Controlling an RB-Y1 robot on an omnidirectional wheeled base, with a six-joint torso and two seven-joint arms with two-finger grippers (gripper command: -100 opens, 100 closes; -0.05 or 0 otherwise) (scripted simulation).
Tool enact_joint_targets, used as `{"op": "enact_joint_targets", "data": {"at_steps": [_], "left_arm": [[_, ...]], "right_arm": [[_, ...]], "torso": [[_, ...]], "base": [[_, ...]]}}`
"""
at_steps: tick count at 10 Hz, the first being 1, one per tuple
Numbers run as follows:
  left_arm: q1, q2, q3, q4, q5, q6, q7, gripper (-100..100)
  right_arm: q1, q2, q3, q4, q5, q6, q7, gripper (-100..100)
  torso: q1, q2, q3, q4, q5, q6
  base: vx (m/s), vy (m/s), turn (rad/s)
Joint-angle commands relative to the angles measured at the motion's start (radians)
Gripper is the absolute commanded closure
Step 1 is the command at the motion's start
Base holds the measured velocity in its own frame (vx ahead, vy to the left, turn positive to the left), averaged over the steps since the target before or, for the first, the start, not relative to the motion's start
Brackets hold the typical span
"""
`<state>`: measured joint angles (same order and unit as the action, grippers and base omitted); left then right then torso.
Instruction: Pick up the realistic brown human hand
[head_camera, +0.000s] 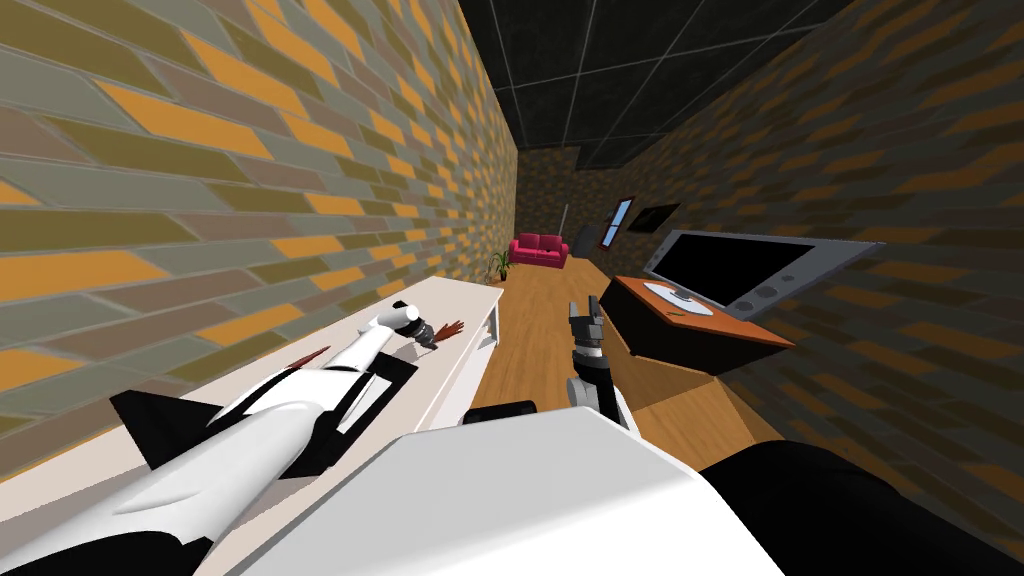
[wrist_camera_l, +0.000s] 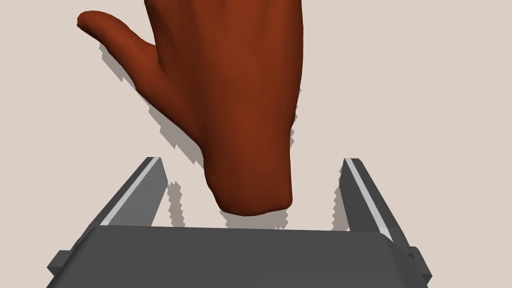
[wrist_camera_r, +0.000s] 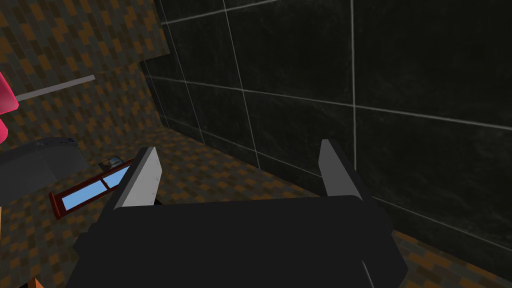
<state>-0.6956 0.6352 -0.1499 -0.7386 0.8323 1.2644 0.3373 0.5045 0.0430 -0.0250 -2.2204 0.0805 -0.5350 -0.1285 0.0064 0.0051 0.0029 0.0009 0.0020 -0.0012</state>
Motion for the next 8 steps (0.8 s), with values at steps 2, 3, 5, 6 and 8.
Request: {"op": "enact_joint_targets", "data": {"at_steps": [2, 3, 5, 6, 8], "left_arm": [[-0.018, -0.039, -0.004, -0.004, -0.042, -0.008, 0.057, -100], [-0.007, -0.027, -0.003, -0.017, -0.030, -0.002, 0.045, -100], [-0.009, -0.027, -0.003, -0.019, -0.032, -0.002, 0.051, 100], [-0.009, -0.027, -0.002, -0.019, -0.032, -0.003, 0.052, 100], [-0.009, -0.027, -0.003, -0.019, -0.032, -0.003, 0.052, 100]], "right_arm": [[0.000, 0.000, 0.000, 0.000, 0.000, 0.000, 0.000, 0], [0.000, 0.000, 0.000, 0.000, 0.000, 0.000, 0.000, 0], [0.000, 0.000, 0.000, 0.000, 0.000, 0.000, 0.000, 0], [0.000, 0.000, 0.000, 0.000, 0.000, 0.000, 0.000, 0], [0.000, 0.000, 0.000, 0.000, 0.000, 0.000, 0.000, 0]], "torso": [[-0.003, -0.001, -0.001, 0.000, -0.001, -0.001], [-0.005, -0.002, -0.001, 0.000, -0.001, -0.001], [-0.007, -0.005, -0.003, -0.002, -0.001, -0.001], [-0.007, -0.006, -0.004, -0.002, -0.001, 0.000], [-0.007, -0.006, -0.004, -0.002, -0.001, 0.000]], "base": [[-0.061, 0.040, -0.079], [-0.023, 0.015, -0.030], [0.000, 0.000, 0.000], [0.000, 0.000, 0.000], [0.000, 0.000, 0.000]]}}
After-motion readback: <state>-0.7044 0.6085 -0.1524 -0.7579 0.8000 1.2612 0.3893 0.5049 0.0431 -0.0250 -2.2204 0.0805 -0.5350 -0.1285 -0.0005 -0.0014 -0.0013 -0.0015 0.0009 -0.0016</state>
